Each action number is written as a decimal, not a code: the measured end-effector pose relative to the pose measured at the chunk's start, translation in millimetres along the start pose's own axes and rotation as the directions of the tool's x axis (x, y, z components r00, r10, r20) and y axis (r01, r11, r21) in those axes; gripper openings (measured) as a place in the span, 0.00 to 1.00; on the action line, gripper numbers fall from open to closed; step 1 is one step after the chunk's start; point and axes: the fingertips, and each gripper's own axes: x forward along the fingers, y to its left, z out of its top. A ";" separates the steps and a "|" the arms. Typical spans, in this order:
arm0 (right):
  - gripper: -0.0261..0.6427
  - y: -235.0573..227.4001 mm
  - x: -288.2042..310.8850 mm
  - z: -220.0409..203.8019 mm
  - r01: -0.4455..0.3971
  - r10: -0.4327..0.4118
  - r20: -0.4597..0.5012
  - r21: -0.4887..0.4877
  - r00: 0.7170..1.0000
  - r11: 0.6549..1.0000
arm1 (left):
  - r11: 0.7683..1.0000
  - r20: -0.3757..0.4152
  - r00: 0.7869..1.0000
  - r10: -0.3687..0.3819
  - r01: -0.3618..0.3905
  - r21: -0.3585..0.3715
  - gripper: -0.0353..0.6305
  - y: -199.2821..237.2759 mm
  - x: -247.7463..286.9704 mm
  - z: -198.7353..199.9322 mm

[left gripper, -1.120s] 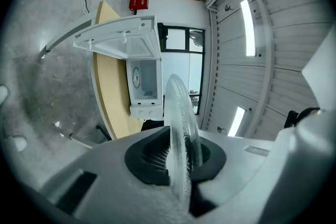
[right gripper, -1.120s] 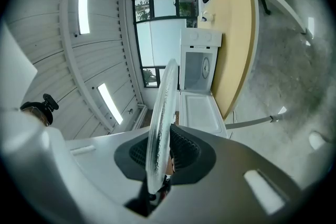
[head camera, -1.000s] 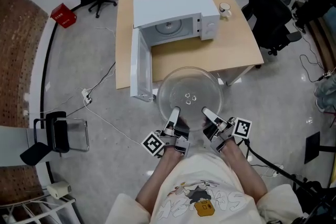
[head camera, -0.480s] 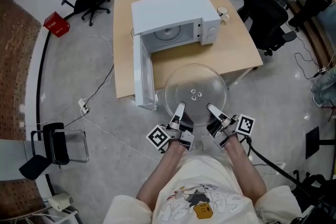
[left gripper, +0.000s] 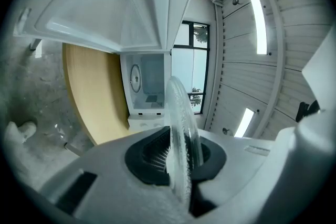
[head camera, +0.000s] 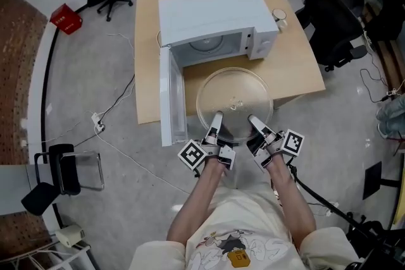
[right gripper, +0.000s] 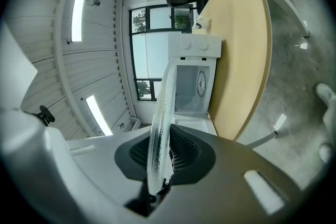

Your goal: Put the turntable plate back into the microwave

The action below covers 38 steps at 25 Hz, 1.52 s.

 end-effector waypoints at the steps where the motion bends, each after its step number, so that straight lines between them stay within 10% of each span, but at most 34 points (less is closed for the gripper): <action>1: 0.10 -5.2 10.7 9.6 -0.001 0.001 -0.012 -0.003 1.000 1.000 | 1.000 0.016 1.000 0.005 -0.005 0.004 0.10 6.8 10.8 7.0; 18: 0.10 -123.2 190.0 121.3 -0.002 0.005 -0.122 0.023 0.993 1.000 | 0.999 0.302 0.953 0.011 -0.020 0.030 0.10 117.9 157.4 145.5; 38: 0.09 -161.5 281.4 163.0 0.022 -0.023 0.012 0.028 1.000 0.999 | 0.999 0.301 0.953 0.029 -0.033 0.007 0.10 150.0 230.0 221.9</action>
